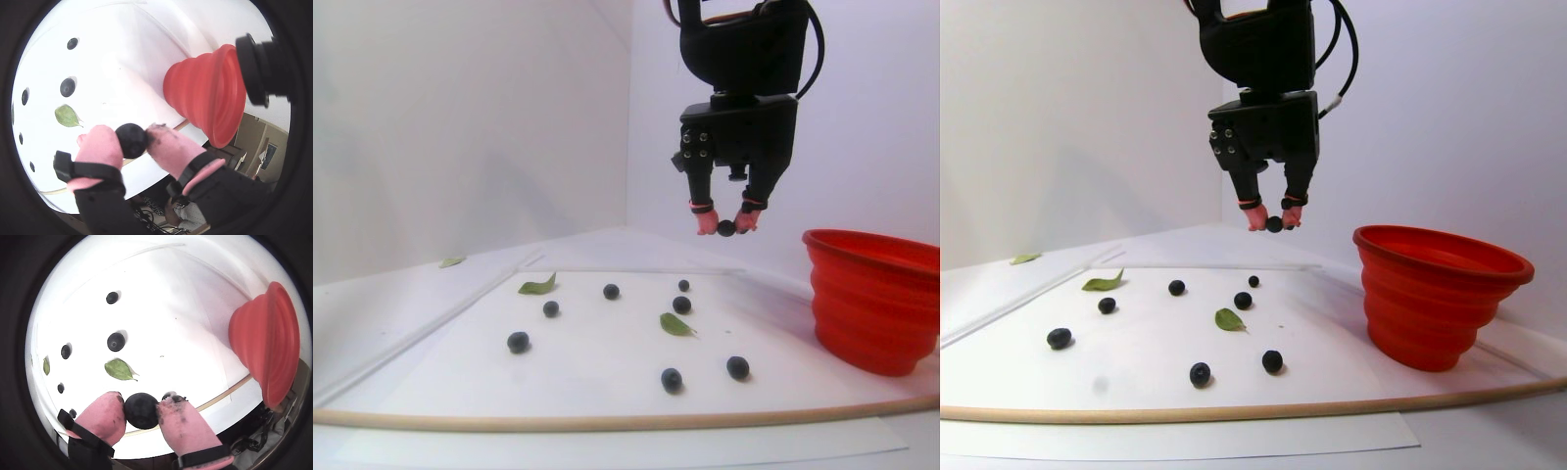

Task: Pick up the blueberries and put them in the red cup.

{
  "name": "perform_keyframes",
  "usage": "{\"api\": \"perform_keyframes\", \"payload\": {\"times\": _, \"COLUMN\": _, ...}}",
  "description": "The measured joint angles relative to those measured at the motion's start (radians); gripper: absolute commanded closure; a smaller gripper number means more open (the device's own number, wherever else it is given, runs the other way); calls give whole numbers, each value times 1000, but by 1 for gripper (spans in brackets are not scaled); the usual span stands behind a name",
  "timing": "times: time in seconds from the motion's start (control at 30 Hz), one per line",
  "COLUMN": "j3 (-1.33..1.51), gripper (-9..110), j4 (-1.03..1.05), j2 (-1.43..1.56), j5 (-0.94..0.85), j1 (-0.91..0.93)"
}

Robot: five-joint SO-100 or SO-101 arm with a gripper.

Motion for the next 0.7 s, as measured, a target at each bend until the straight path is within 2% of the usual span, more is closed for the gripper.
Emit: {"api": "perform_keyframes", "payload": {"times": 0.7, "j3": -14, "gripper": 90, "j4": 95, "j2": 26, "j5": -37, "j1": 147}}
